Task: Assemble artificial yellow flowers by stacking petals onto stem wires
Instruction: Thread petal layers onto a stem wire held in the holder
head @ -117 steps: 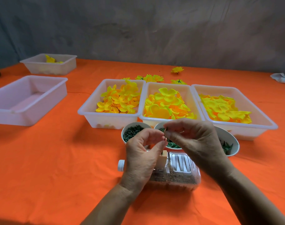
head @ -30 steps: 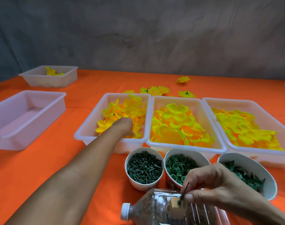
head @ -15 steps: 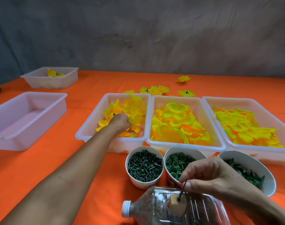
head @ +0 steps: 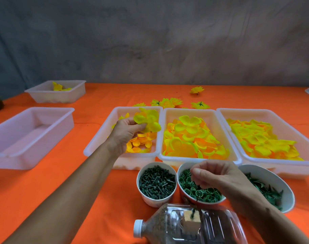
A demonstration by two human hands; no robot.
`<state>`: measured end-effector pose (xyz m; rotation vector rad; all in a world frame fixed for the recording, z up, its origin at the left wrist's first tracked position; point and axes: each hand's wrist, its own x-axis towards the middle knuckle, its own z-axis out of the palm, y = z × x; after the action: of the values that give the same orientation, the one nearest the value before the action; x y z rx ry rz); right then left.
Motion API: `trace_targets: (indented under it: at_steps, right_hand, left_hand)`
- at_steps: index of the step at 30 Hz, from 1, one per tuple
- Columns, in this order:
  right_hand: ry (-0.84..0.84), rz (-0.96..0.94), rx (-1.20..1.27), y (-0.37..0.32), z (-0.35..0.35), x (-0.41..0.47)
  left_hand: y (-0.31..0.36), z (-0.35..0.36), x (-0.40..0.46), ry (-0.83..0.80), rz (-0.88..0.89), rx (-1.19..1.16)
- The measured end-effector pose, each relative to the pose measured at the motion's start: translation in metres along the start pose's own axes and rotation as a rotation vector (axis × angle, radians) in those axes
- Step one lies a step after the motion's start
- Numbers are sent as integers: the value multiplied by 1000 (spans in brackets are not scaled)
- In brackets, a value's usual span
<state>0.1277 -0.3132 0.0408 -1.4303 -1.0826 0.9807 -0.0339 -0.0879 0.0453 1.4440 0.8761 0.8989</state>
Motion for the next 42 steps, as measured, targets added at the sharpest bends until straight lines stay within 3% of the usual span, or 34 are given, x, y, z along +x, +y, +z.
trace_targets:
  at_steps: [6,11,19,28,36,42]
  right_hand:
    - [175,-10,34,-5,5,20]
    - [240,-15,74,-12,11,36]
    - [192,-41,199,-19,19,41]
    - [60,79,475,-15,11,33]
    - [-3,175,510,-13,9,23]
    - [5,167,541,-11,6,20]
  left_hand:
    - [9,26,-21,-147,-62,-96]
    - [10,44,-36,-216,-21,3]
    - [9,59,-54,-332,6,63]
    - [11,60,-70,-422,-119,-111]
    - [12,58,-79,-484,-146,-206]
    - [11,58,-84,-481,-132,-142]
